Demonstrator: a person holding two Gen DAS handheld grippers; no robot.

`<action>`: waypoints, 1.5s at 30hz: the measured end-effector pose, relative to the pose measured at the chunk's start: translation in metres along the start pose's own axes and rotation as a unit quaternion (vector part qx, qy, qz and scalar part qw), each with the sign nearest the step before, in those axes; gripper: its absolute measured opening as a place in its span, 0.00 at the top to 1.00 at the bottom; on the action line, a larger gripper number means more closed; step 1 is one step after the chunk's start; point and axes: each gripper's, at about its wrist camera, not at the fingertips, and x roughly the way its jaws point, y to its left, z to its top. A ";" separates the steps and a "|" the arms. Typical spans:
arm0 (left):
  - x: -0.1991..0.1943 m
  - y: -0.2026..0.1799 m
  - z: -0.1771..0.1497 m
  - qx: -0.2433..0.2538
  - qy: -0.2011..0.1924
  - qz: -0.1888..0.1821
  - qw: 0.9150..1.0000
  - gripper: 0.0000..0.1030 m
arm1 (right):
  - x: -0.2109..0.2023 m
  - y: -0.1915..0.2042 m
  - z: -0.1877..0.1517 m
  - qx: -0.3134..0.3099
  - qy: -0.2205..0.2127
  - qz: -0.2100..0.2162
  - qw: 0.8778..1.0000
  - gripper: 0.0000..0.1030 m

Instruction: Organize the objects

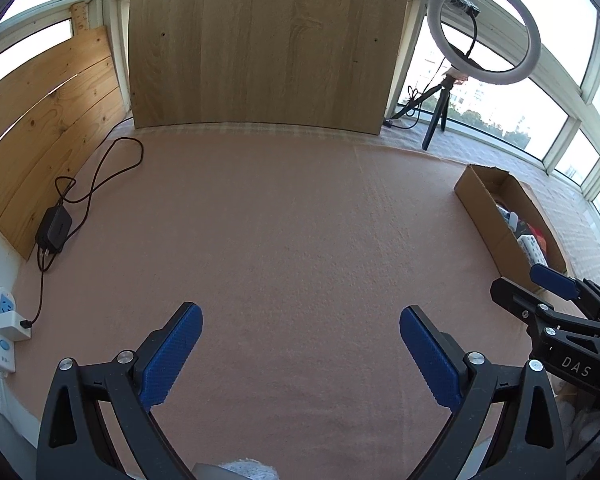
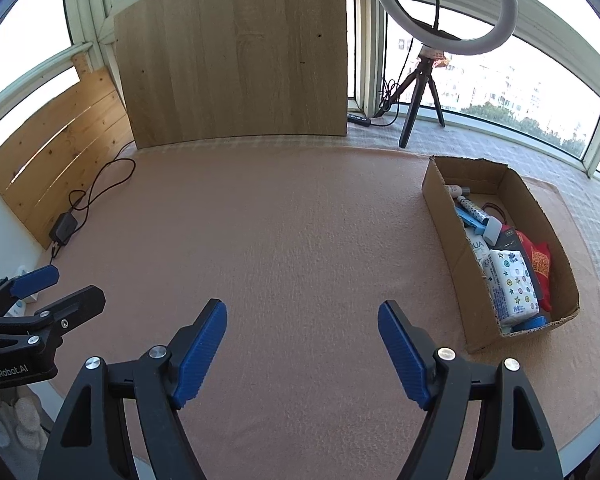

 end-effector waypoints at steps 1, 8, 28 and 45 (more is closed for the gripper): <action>0.000 0.000 0.000 0.001 0.000 0.001 1.000 0.02 | 0.000 0.000 -0.001 0.001 0.000 -0.001 1.000 0.28; 0.000 0.002 0.002 0.003 -0.002 -0.004 1.000 0.02 | -0.003 0.002 -0.002 0.005 -0.004 -0.006 1.000 0.28; 0.010 -0.001 0.007 0.006 0.003 -0.013 1.000 0.02 | 0.001 -0.004 -0.002 0.016 0.001 -0.021 1.000 0.27; 0.018 -0.001 0.009 0.006 0.007 -0.011 1.000 0.02 | 0.008 -0.008 0.001 0.022 0.008 -0.020 1.000 0.26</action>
